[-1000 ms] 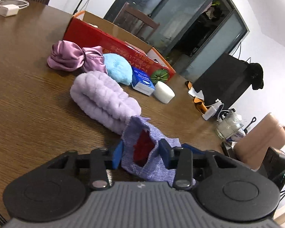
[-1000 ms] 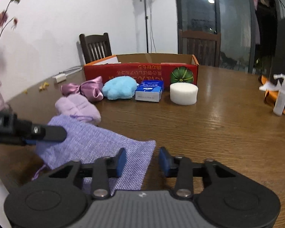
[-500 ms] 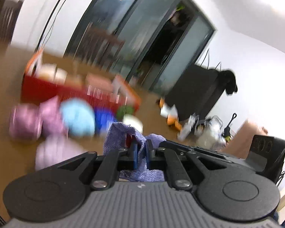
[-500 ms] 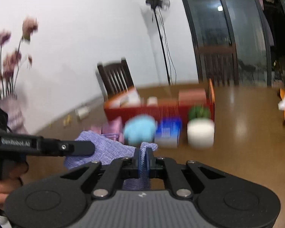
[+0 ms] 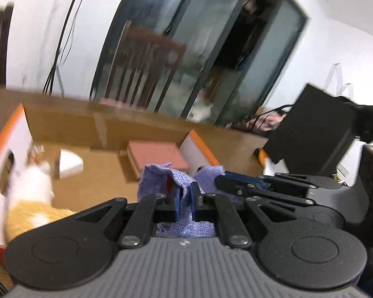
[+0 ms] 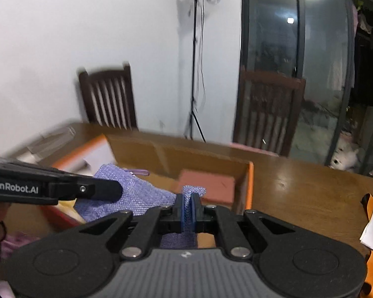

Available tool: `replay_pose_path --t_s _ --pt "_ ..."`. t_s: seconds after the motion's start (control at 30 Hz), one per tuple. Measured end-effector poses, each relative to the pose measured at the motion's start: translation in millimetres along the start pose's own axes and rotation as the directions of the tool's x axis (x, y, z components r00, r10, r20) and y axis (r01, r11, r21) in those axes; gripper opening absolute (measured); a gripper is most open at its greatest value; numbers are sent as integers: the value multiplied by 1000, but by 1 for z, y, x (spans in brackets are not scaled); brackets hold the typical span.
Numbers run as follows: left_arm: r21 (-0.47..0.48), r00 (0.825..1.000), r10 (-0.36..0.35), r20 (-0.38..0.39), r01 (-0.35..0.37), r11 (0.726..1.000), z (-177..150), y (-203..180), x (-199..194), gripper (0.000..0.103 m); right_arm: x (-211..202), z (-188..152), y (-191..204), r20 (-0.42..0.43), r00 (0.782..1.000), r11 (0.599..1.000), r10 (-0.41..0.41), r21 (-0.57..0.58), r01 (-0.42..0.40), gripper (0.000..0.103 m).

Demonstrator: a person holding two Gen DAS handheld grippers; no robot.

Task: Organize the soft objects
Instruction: 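Carry the lavender headband over the box and open the right gripper, then move the right gripper to the lilac fluffy plush and grasp it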

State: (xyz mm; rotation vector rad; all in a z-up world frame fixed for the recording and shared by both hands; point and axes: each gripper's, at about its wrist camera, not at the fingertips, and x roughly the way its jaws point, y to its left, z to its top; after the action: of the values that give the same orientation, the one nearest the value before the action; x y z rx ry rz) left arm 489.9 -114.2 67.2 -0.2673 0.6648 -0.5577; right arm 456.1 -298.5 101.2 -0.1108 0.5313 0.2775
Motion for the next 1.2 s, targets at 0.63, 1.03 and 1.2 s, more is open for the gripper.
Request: replay_pose_path --t_s 0.63,1.03,1.2 --pt "179 994 112 16 -113 977 2 -12 -58 51 -45 10 -4 63 994 994 -94 -43 97 27" --pt "306 925 254 282 -337 890 -106 -23 -237 97 -174 -57 40 202 979 1000 8 -14 -6 58" --pt "254 929 255 268 -323 912 -165 -20 -269 98 -196 -116 68 175 982 994 75 65 -88 60"
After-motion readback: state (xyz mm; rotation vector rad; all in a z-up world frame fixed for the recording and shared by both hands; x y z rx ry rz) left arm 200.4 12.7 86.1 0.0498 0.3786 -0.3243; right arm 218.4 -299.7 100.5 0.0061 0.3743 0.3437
